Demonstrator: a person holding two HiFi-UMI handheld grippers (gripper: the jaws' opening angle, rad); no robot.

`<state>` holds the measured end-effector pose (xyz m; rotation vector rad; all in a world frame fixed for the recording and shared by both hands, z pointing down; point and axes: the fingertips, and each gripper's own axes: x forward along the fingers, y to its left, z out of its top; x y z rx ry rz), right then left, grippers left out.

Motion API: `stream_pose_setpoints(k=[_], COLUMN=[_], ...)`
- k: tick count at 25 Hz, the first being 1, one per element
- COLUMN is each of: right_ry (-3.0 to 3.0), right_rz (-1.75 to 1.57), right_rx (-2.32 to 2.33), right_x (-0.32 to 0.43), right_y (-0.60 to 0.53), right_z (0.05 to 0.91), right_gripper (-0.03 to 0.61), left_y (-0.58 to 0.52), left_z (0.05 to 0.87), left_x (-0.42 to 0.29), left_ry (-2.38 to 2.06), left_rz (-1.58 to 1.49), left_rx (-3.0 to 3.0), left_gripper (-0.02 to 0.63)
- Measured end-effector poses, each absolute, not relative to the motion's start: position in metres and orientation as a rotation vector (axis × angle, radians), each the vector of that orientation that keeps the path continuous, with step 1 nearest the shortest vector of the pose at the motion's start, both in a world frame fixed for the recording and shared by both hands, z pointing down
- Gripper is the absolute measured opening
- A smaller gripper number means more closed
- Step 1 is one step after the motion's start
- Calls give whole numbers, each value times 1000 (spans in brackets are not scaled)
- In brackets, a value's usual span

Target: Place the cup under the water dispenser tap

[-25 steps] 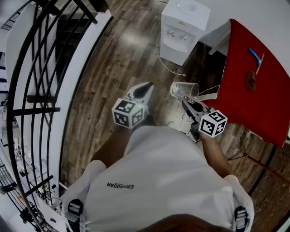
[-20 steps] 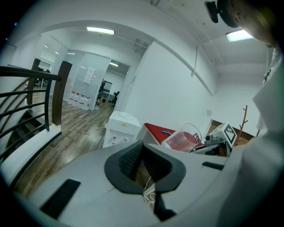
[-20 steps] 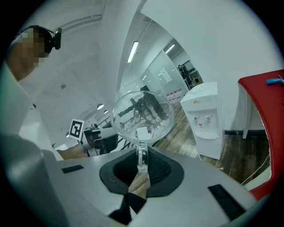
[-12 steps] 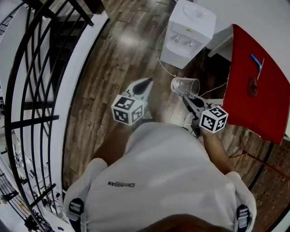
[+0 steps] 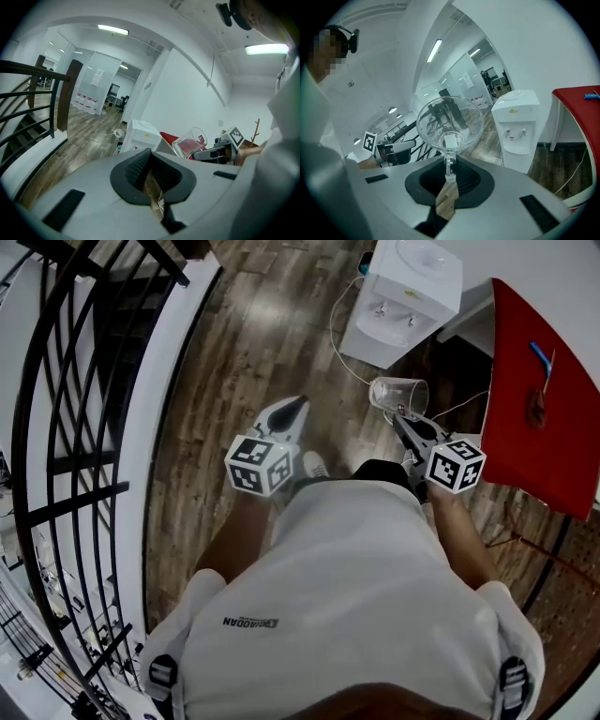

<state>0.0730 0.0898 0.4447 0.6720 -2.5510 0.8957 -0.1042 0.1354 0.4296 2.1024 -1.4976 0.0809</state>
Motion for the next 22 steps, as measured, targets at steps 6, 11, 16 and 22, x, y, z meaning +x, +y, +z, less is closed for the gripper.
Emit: stream_pose_setpoints(k=[6,11,16,22], right_ry=[-2512,-2484,-2472,-2457], right_rz=[888,899,898,853], right_rx=[657,645,643,684], right_x=[58,44,32,34], right_y=[80,64,38,-7], right_z=[454,470,484,495], right_gripper=[43,43,43,43], left_y=[136,133,113,48], left_z=[433,440,445,442], left_x=[-127,-137,-152,-145], left_ry=[-1537,-1539,-1547,-1490], left_rz=[46,69,101,203], left_rx=[2065,2035,2015,2088], left_gripper=[-3,-3,-3,-3])
